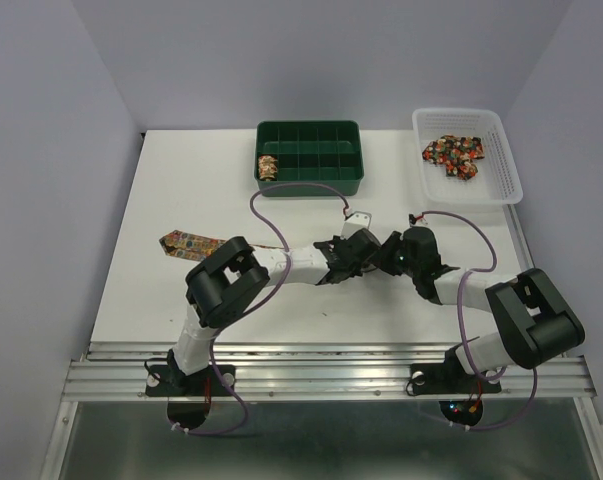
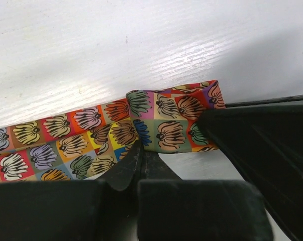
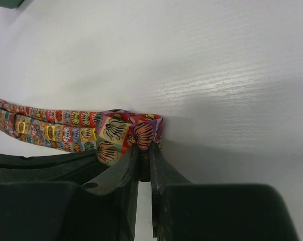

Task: Roll the ties
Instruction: Roll the tie

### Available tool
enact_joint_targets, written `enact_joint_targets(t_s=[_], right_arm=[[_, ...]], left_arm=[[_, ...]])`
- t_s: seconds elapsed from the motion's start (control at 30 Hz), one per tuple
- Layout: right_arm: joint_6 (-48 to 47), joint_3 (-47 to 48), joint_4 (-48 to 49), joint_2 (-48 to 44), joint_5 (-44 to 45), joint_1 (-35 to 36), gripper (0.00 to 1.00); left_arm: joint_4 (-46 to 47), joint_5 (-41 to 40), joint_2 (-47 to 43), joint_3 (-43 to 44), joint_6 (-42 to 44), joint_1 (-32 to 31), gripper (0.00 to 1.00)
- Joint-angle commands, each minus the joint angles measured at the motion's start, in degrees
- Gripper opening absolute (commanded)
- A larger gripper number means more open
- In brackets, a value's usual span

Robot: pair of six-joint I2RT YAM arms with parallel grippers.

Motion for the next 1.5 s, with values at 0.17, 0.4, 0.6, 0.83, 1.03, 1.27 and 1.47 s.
enact_joint_targets(t_s=[0.17, 0.4, 0.6, 0.83, 1.03, 1.27, 1.47], right_arm=[[-1.6, 1.0, 0.0, -1.4, -1.0, 0.2, 0.01], [-0.9, 1.5, -0.5, -0.6, -0.2, 0.2, 0.01], [-0.9, 1.7, -0.7, -0.1, 0.0, 0.1, 0.01], [-1.0, 1.8, -1.3, -0.6, 0.5, 0.0, 0.01], [-0.9, 1.6, -1.1, -0.6, 0.4, 0.1, 0.01], [-1.0, 1.5, -0.8, -0.4, 0.0, 0.0, 0.01], [-1.1, 1.3, -0.7, -1.3, -0.1, 0.1, 0.01]], left_arm=[[1.6, 1.0, -0.7, -0.9, -4.7, 0.2, 0.00], [-0.5, 0.9, -4.8, -3.2, -5.8, 0.1, 0.22], [-0.6, 4.1, -6.2, -3.3, -4.0, 0.1, 0.24], [-0.6, 7.1, -10.8, -4.4, -2.8, 0.1, 0.43], [-0.8, 6.3, -14.0, -4.1, -2.6, 0.1, 0.43], [-0.8, 5.3, -9.5, 2.0, -1.6, 1.2, 0.32], [-1.0, 6.3, -5.8, 3.5, -1.9, 2.2, 0.26]])
